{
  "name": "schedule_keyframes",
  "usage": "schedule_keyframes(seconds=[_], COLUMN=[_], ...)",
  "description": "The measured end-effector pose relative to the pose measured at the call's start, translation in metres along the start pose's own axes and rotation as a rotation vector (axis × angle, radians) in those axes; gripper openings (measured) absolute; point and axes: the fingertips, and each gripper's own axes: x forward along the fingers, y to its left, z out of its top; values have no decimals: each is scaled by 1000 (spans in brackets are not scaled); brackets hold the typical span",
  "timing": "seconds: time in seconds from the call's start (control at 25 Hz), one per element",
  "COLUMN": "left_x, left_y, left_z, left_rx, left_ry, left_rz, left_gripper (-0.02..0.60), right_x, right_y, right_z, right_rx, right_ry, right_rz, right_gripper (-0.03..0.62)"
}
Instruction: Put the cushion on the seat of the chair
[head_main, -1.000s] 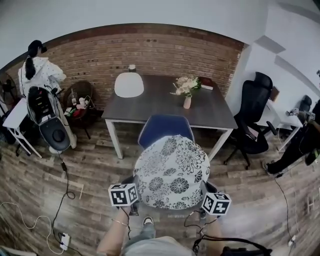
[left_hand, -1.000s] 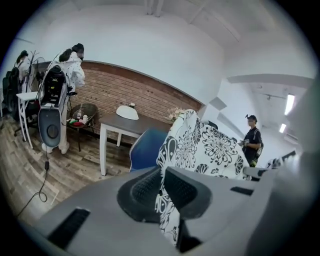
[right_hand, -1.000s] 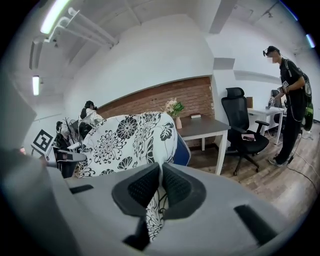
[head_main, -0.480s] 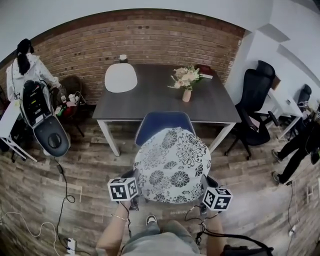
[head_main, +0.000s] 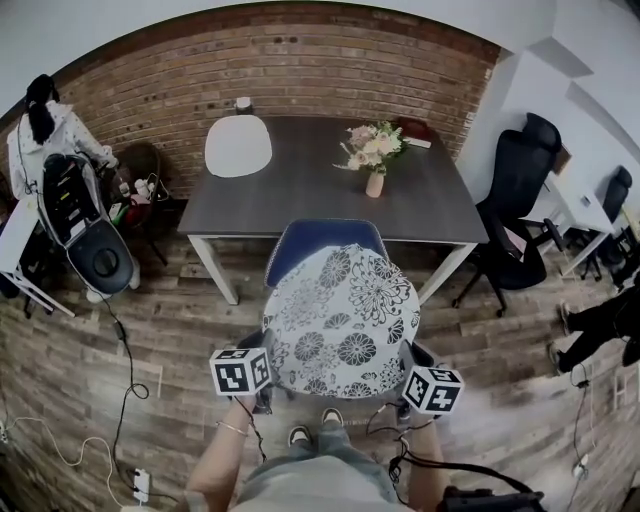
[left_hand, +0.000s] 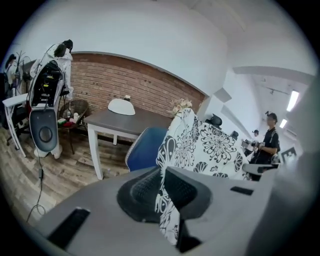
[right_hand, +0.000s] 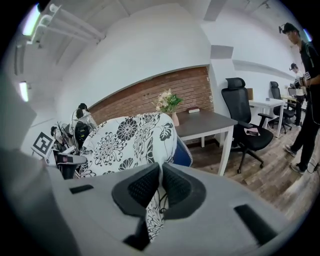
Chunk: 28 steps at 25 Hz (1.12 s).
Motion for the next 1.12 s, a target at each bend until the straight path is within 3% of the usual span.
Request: schedule_keyframes(seconds=[0.24, 0.68, 0.92, 1.12], left_x=[18, 59, 121, 144], left_y=[-1, 22, 35, 43], left_z=[-6, -69, -91, -122], left_rx=[-35, -120, -188, -208], left_ry=[11, 138, 238, 311], left_rz=[9, 55, 94, 126], left_gripper=[20, 20, 20, 20], right_x=[18, 68, 140, 163], right_y=[-13, -34, -59, -74], right_z=[1, -49, -67, -99], right_rx=[4, 29, 40, 59], right_ry=[28, 167, 289, 371], right_rz=[22, 48, 60, 49], right_gripper=[21, 21, 21, 21])
